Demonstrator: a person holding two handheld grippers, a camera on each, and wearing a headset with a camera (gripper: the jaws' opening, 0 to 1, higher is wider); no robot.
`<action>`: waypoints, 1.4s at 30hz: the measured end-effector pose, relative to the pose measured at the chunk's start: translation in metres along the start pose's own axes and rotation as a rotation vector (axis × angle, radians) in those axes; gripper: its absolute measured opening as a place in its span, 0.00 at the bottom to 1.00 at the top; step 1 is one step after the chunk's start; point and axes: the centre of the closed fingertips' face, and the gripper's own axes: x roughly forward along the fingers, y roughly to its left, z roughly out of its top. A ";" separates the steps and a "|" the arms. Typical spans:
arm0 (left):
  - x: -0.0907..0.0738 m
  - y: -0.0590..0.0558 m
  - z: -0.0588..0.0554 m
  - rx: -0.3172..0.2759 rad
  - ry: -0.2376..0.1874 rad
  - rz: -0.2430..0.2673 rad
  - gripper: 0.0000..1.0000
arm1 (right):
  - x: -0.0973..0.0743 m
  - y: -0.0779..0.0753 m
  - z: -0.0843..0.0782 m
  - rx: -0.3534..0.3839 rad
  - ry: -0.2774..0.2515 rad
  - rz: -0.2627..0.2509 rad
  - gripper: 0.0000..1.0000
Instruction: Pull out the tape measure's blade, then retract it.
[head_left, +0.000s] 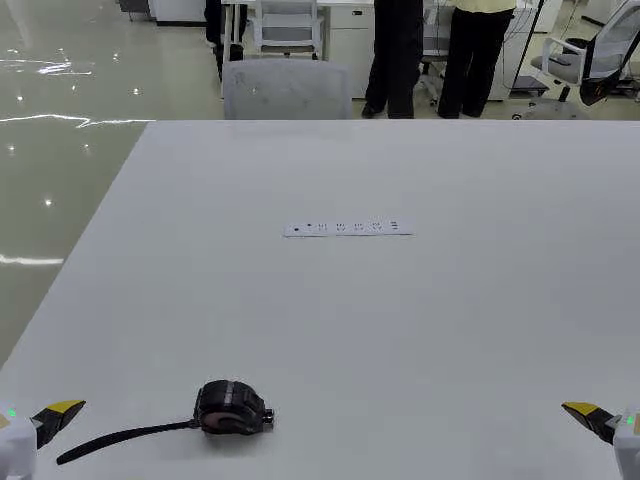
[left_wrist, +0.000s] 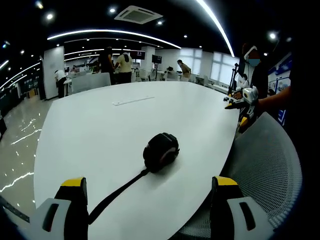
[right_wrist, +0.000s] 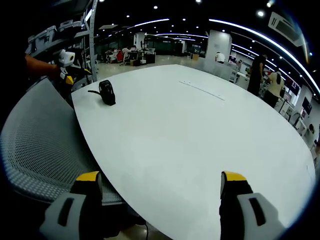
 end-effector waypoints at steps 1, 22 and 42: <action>0.000 0.000 0.000 -0.001 0.000 -0.002 1.00 | 0.000 0.000 0.000 -0.001 -0.002 0.000 1.00; 0.009 -0.002 0.021 0.150 0.078 -0.107 1.00 | 0.006 -0.009 0.036 -0.066 -0.018 0.004 0.98; 0.037 -0.019 0.048 0.426 0.243 -0.296 0.96 | 0.034 0.003 0.097 -0.192 -0.043 0.109 1.00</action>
